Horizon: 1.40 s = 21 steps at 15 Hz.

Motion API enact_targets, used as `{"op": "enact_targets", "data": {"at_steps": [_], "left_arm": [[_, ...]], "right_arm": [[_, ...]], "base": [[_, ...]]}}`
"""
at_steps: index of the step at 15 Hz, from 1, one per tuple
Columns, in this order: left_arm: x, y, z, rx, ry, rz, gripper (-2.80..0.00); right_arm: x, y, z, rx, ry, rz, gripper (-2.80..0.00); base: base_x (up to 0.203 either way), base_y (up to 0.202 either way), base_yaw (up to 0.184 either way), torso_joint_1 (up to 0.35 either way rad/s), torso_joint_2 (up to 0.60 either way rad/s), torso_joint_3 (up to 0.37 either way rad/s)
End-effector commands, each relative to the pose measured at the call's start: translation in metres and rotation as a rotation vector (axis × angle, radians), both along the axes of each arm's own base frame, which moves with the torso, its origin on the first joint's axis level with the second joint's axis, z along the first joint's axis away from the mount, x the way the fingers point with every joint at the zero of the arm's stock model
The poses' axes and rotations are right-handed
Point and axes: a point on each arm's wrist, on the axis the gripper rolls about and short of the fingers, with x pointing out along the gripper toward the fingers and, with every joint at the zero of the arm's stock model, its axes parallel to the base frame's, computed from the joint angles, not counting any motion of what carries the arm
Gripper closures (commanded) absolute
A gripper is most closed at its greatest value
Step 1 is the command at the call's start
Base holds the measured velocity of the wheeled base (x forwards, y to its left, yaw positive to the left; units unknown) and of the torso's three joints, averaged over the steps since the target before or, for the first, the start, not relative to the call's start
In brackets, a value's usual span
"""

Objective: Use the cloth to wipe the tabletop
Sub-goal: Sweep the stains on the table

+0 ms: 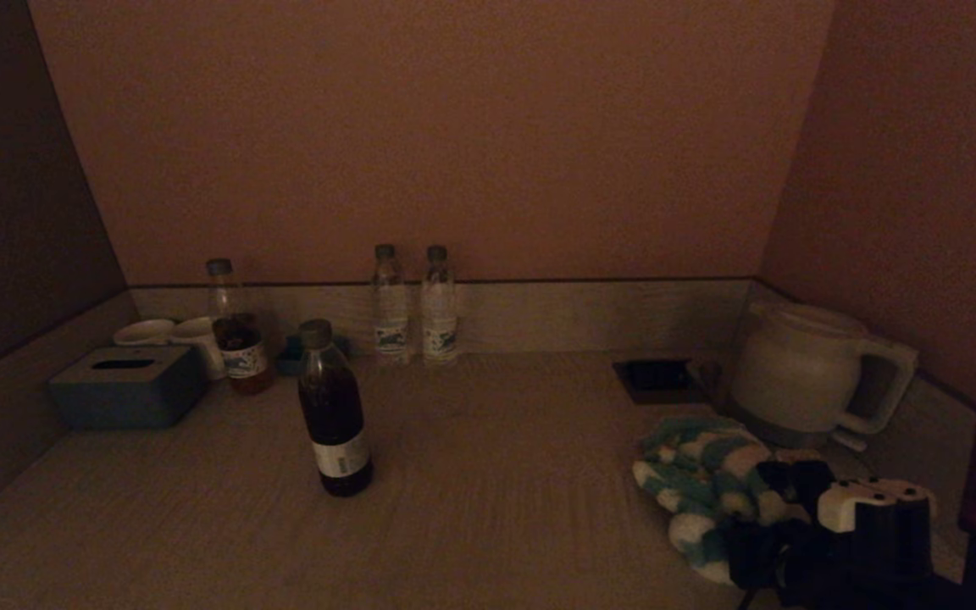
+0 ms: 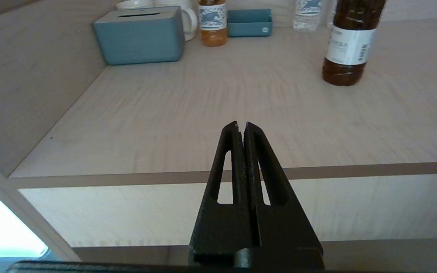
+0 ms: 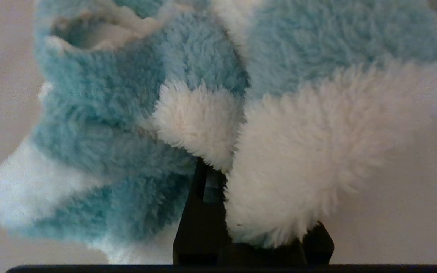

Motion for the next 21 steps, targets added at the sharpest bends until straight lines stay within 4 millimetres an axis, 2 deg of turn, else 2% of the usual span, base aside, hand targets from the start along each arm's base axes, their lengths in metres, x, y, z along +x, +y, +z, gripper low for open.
{"op": "enact_targets", "data": {"at_steps": [1,4,8,11,13,16,19,21], "left_arm": [[0.0,0.0,0.0,0.0,0.002,0.0,0.0],[0.0,0.0,0.0,0.0,0.0,0.0,0.0],[0.0,0.0,0.0,0.0,0.0,0.0,0.0],[0.0,0.0,0.0,0.0,0.002,0.0,0.0],[0.0,0.0,0.0,0.0,0.002,0.0,0.0],[0.0,0.0,0.0,0.0,0.001,0.0,0.0],[0.0,0.0,0.0,0.0,0.002,0.0,0.0],[0.0,0.0,0.0,0.0,0.002,-0.001,0.0]], "right_arm": [[-0.002,-0.012,0.008,0.016,-0.056,-0.068,0.0],[-0.004,-0.014,0.013,0.017,-0.082,-0.076,0.0],[-0.008,-0.018,0.031,0.002,-0.167,-0.121,0.0],[-0.014,-0.029,0.045,-0.019,-0.238,-0.2,0.0],[-0.014,-0.03,0.045,-0.021,-0.24,-0.207,0.0],[-0.013,-0.043,0.046,-0.04,-0.245,-0.292,0.0],[0.003,-0.06,0.039,-0.048,-0.23,-0.365,0.0],[0.005,-0.063,0.039,-0.049,-0.231,-0.377,0.0]], "base": [[0.0,0.0,0.0,0.0,0.0,0.0],[0.0,0.0,0.0,0.0,0.0,0.0],[0.0,0.0,0.0,0.0,0.0,0.0],[0.0,0.0,0.0,0.0,0.0,0.0],[0.0,0.0,0.0,0.0,0.0,0.0],[0.0,0.0,0.0,0.0,0.0,0.0],[0.0,0.0,0.0,0.0,0.0,0.0],[0.0,0.0,0.0,0.0,0.0,0.0]]}}
